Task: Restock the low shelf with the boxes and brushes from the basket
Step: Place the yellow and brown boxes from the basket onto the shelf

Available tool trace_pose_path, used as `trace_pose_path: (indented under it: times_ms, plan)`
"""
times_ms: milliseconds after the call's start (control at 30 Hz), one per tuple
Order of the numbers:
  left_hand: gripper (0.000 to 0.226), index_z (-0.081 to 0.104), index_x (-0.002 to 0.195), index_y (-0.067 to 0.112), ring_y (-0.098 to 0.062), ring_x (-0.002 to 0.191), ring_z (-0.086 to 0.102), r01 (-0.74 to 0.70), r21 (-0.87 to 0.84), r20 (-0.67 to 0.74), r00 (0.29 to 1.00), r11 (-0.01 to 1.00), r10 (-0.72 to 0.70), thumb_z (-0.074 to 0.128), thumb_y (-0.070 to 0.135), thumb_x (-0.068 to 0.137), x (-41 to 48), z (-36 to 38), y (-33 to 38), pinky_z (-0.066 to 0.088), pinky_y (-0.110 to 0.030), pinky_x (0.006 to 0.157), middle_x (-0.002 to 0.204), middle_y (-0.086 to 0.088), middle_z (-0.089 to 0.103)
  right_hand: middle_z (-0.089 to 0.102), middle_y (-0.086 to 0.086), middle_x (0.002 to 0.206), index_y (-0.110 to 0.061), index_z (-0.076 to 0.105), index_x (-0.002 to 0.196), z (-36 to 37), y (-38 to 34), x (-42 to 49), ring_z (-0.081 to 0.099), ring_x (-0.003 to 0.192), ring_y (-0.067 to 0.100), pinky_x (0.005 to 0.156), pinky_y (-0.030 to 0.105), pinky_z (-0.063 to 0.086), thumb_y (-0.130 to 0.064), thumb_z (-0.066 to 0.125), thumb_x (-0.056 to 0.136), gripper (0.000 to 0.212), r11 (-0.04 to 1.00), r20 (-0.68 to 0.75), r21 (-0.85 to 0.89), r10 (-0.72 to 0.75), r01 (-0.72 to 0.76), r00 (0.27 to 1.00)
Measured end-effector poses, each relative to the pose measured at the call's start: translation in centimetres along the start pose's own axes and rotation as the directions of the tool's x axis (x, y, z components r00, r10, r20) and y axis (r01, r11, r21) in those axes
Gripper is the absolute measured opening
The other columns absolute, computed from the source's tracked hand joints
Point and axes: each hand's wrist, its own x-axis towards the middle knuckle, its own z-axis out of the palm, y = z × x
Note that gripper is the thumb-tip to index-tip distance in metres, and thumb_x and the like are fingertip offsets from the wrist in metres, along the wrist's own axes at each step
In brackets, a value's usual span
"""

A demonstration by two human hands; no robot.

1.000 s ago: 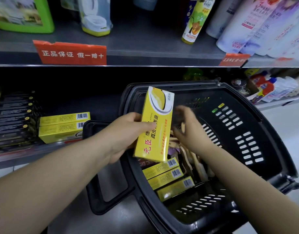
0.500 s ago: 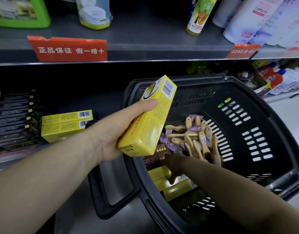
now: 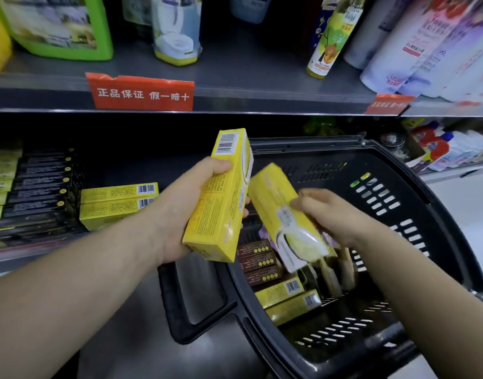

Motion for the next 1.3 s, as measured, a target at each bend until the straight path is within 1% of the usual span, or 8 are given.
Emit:
trace_pose_path:
  times_ms: [100,267,433,733,1000,1100,1167,1300]
  plan:
    - [0.042,0.077,0.075,0.012,-0.025,0.062,0.070,-0.060,-0.080,-0.032,0.998,0.995,0.057,0.071,0.041,0.046,-0.2,-0.6,-0.4,0.057,-0.037,0.056,0.073,-0.011,0.073,0.068,0.005,0.067,-0.014,0.069,0.073,2.3,-3.8,-1.6,0.063,0.056,0.015,0.051,0.020,0.049,-0.032,0.058,0.085,0.025,0.957,0.013,0.289,-0.030,0.025,0.999]
    - [0.020,0.077,0.068,0.030,-0.019,0.070,0.073,-0.120,-0.104,-0.054,0.992,0.987,0.115,0.065,0.042,0.078,-1.5,-2.6,-1.2,0.056,-0.033,0.049,0.081,-0.001,0.076,0.068,0.011,0.085,-0.003,0.055,0.097,6.7,-7.4,-2.8,0.066,0.077,0.026,0.075,0.043,0.052,-0.056,0.065,0.058,0.066,0.982,-0.061,0.119,-0.142,0.149,0.988]
    - [0.030,0.077,0.061,0.023,-0.015,0.060,0.071,-0.122,-0.134,-0.138,0.985,0.983,0.103,0.062,0.036,0.083,-3.4,-4.9,-0.8,0.053,-0.026,0.044,0.071,-0.001,0.075,0.066,0.003,0.082,-0.012,0.056,0.090,9.3,-9.2,-2.4,0.062,0.076,0.019,0.078,0.041,0.051,-0.047,0.061,0.079,0.037,0.975,-0.062,0.200,-0.085,0.096,0.994]
    - [0.032,0.050,0.068,0.008,-0.010,0.022,0.048,-0.267,-0.115,-0.327,0.920,0.957,0.218,0.043,0.019,0.097,-6.7,-11.7,-0.8,0.027,-0.015,0.020,0.030,-0.001,0.052,0.066,0.007,0.094,-0.014,0.059,0.096,15.9,-13.1,-0.1,0.062,0.082,0.025,0.087,0.040,0.050,-0.026,0.038,0.089,0.025,0.837,0.267,0.529,-0.012,-0.137,0.964]
    - [0.031,0.076,0.059,0.020,-0.019,0.052,0.069,-0.107,-0.295,-0.416,0.909,0.949,-0.027,0.065,0.036,0.083,-7.7,-17.7,-1.8,0.051,-0.029,0.039,0.066,-0.004,0.073,0.073,0.006,0.084,-0.013,0.062,0.090,19.7,-15.7,3.8,0.069,0.070,0.017,0.065,0.029,0.056,-0.012,0.067,0.083,0.009,0.992,0.281,0.129,-0.037,0.001,0.959]
    - [0.019,0.068,0.081,0.020,-0.022,0.062,0.069,-0.142,-0.299,-0.549,0.834,0.943,-0.049,0.066,0.039,0.082,-7.9,-20.0,-1.7,0.051,-0.029,0.048,0.074,-0.004,0.072,0.069,0.008,0.099,-0.012,0.057,0.098,20.2,-16.6,6.4,0.067,0.079,0.016,0.062,0.024,0.052,-0.017,0.070,0.082,0.021,0.991,0.189,-0.098,-0.072,0.091,0.979]
    - [0.019,0.062,0.082,0.021,-0.022,0.069,0.065,-0.171,-0.304,-0.599,0.799,0.937,-0.048,0.064,0.040,0.083,-7.9,-21.7,-1.7,0.051,-0.033,0.054,0.078,-0.005,0.069,0.062,0.006,0.102,-0.012,0.051,0.106,20.8,-17.4,9.1,0.062,0.084,0.016,0.062,0.026,0.048,-0.026,0.067,0.085,0.030,0.888,0.097,-0.412,-0.178,0.202,0.979]
    - [0.018,0.062,0.080,0.024,-0.020,0.057,0.068,-0.195,-0.312,-0.592,0.805,0.930,-0.029,0.068,0.041,0.079,-8.2,-23.9,-1.8,0.053,-0.030,0.050,0.065,-0.002,0.071,0.051,0.013,0.133,-0.017,0.033,0.140,21.6,-17.9,15.8,0.051,0.118,0.033,0.095,0.038,0.045,-0.032,0.054,0.092,0.055,0.416,0.090,-0.887,-0.273,0.202,0.958]
